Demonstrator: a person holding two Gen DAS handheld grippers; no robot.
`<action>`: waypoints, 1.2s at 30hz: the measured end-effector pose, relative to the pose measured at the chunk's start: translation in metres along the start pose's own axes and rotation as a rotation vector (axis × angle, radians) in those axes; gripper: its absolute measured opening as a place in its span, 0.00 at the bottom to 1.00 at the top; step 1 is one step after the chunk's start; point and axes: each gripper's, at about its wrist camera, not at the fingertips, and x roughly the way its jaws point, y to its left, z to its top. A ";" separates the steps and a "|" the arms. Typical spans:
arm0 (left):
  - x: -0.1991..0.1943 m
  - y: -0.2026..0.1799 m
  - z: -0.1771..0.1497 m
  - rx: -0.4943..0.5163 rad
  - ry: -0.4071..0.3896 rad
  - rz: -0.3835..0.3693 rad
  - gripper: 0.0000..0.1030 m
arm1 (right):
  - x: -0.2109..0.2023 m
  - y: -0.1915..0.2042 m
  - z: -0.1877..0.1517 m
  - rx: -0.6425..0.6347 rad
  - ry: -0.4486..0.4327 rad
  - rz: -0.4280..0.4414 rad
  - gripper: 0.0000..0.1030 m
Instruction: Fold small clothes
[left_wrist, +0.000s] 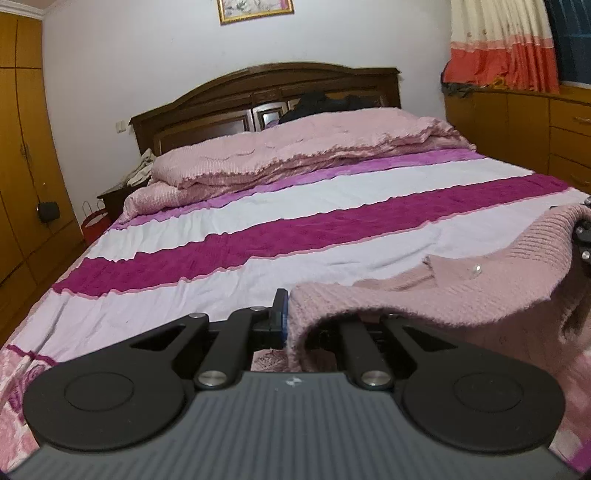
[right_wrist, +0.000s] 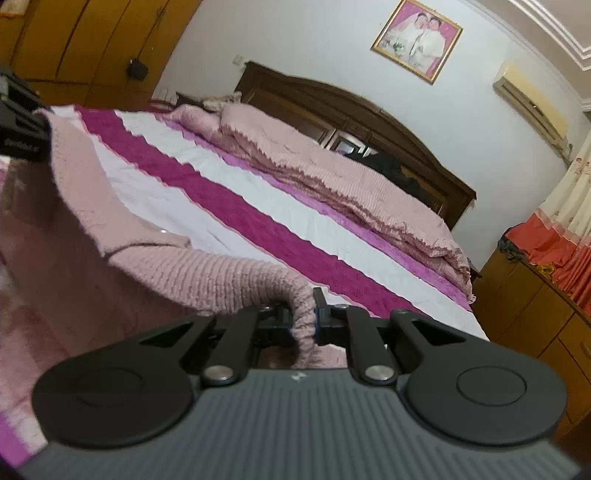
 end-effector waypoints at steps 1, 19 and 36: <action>0.015 0.001 0.002 -0.002 0.011 0.004 0.07 | 0.011 0.001 -0.001 0.000 0.013 0.003 0.11; 0.178 0.003 -0.051 -0.023 0.224 0.010 0.09 | 0.128 0.032 -0.047 0.006 0.202 0.094 0.14; 0.072 0.014 -0.041 -0.028 0.228 -0.052 0.64 | 0.047 -0.007 -0.043 0.095 0.139 0.153 0.54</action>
